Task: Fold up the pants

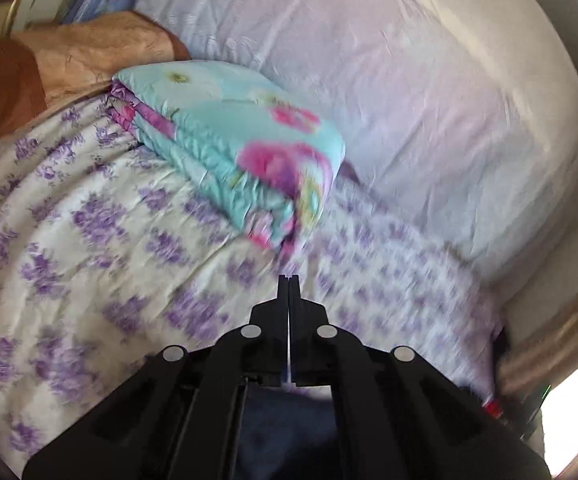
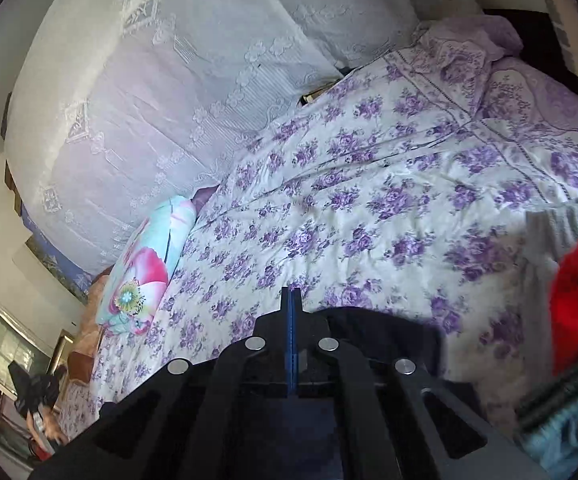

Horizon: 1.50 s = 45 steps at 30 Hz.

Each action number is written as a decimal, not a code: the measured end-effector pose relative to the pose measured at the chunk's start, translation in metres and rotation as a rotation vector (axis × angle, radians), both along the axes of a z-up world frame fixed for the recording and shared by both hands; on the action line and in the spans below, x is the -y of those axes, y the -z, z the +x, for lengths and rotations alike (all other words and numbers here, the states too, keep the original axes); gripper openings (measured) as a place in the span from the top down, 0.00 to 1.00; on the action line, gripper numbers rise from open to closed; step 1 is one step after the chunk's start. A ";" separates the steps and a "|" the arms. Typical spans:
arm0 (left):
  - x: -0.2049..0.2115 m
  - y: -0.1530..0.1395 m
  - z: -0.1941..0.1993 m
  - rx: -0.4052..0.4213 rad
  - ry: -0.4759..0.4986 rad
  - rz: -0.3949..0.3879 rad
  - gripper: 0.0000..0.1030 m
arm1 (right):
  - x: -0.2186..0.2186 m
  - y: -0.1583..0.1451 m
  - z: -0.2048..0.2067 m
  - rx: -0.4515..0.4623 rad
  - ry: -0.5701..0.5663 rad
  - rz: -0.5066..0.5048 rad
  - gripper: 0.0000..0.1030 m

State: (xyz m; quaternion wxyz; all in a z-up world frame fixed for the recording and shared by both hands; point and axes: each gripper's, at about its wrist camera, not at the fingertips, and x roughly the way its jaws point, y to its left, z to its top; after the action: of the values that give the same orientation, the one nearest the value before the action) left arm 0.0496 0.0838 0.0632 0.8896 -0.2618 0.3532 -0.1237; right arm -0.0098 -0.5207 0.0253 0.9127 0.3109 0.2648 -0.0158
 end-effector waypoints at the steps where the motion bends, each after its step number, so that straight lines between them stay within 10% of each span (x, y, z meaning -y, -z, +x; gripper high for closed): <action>1: 0.002 0.007 -0.012 -0.006 0.022 0.042 1.00 | -0.002 0.001 0.004 0.001 -0.010 -0.010 1.00; 8: -0.026 0.069 -0.089 -0.227 0.090 -0.039 0.83 | -0.032 0.022 -0.001 -0.048 -0.105 -0.012 0.96; 20: -0.048 0.121 -0.067 -0.378 0.037 -0.140 0.71 | -0.089 0.032 -0.034 -0.098 -0.231 0.007 0.95; 22: -0.050 0.123 -0.068 -0.389 0.033 -0.158 0.70 | -0.091 0.032 -0.038 -0.101 -0.238 0.015 0.84; 24: -0.052 0.122 -0.074 -0.386 0.040 -0.168 0.69 | -0.095 0.032 -0.044 -0.098 -0.235 -0.003 0.47; 28: -0.045 0.128 -0.066 -0.394 0.034 -0.182 0.66 | -0.107 0.033 -0.045 -0.094 -0.259 -0.042 0.47; 39: -0.022 0.035 -0.036 -0.061 0.023 -0.168 0.86 | -0.109 0.053 -0.019 -0.172 -0.258 -0.049 0.47; 45: -0.007 -0.004 0.044 -0.028 -0.067 -0.196 0.87 | -0.080 0.044 0.009 -0.180 -0.184 -0.023 0.45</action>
State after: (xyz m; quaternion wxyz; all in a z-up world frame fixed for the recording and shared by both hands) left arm 0.0933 0.0908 0.0677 0.8584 -0.3608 0.3428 -0.1241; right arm -0.0011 -0.4412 -0.0183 0.8862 0.2723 0.3730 0.0371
